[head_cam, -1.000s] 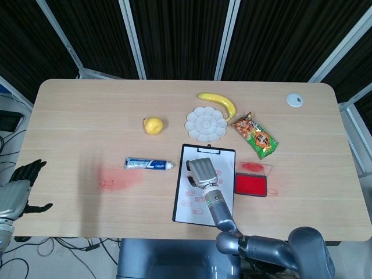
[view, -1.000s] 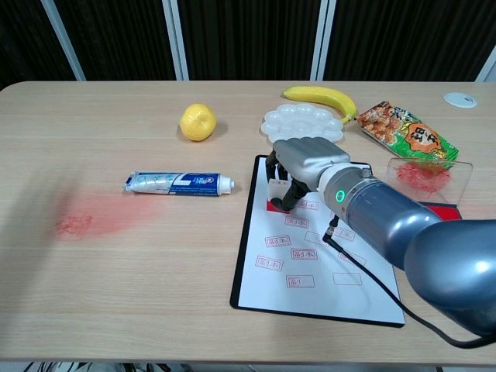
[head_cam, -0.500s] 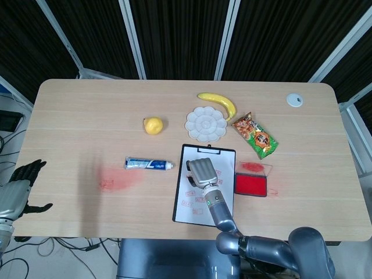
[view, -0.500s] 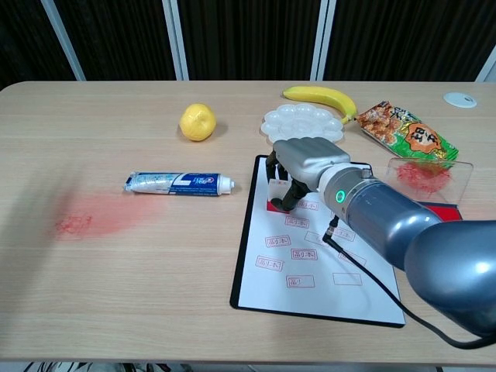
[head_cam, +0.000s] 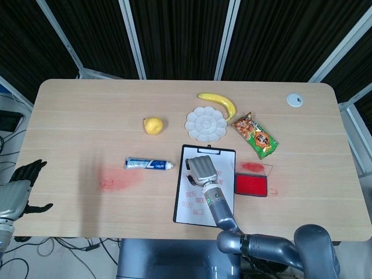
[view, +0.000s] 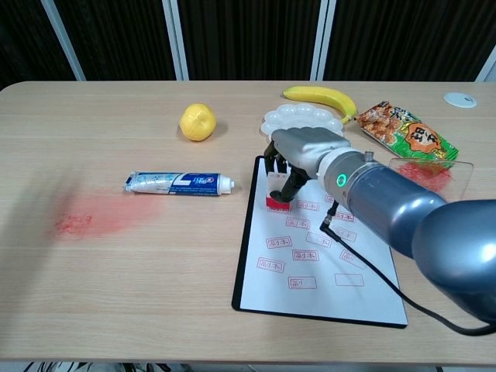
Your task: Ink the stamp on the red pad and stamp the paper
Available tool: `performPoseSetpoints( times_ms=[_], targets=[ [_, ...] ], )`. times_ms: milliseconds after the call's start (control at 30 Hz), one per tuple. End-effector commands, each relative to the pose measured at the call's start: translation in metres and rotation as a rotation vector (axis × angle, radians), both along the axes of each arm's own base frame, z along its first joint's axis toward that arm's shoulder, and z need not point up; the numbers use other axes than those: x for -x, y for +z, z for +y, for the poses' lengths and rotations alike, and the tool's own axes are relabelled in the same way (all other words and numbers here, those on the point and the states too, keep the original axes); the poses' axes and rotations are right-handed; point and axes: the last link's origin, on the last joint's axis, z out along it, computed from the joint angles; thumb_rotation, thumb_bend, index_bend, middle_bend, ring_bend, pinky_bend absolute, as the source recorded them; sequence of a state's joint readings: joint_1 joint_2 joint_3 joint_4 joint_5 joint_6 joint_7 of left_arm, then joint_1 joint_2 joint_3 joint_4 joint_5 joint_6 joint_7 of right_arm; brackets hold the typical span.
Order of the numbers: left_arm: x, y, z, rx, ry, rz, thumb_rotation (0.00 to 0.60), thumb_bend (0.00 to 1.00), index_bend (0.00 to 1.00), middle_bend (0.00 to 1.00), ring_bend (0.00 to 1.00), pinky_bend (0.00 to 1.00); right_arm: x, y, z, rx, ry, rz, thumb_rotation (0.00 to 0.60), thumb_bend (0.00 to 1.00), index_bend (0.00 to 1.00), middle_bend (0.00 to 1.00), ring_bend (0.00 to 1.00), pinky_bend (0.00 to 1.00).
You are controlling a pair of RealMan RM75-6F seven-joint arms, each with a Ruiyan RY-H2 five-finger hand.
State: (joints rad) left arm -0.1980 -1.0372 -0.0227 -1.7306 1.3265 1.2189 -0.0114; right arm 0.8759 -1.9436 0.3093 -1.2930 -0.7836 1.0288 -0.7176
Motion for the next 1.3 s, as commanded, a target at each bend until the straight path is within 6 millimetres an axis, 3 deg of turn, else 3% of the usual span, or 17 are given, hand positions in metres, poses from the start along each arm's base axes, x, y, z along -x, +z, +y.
performPoseSetpoints(
  times_ms=[33,300,567,933,1300],
  targets=[
    [0.0,0.0,0.0,0.0,-0.001,0.001,0.6,0.02,0.0,0.0,0.0,0.0,-0.007,0.015,-0.006,0.035,0.019,-0.013,0.6,0.86,0.92,0.82,0.9,0.88],
    [-0.001,-0.001,0.0,-0.004,-0.008,0.009,0.6,0.01,0.0,0.0,0.0,0.0,-0.01,0.055,-0.006,0.089,0.056,-0.04,0.6,0.86,0.92,0.82,0.9,0.88],
    [-0.001,-0.002,-0.001,-0.018,-0.018,0.02,0.6,0.01,0.0,0.0,0.0,0.0,0.016,0.097,0.001,0.146,0.05,-0.046,0.6,0.86,0.92,0.82,0.9,0.88],
    [-0.002,-0.003,-0.002,-0.03,-0.021,0.025,0.6,0.01,0.0,0.0,0.0,0.0,0.088,0.157,0.038,0.208,-0.064,-0.067,0.6,0.84,0.92,0.81,0.89,0.88],
    [-0.003,-0.001,-0.005,-0.022,-0.044,0.025,0.6,0.01,0.0,0.0,0.0,0.0,0.159,0.165,0.075,0.189,-0.172,-0.025,0.6,0.75,0.92,0.79,0.88,0.87]
  ],
)
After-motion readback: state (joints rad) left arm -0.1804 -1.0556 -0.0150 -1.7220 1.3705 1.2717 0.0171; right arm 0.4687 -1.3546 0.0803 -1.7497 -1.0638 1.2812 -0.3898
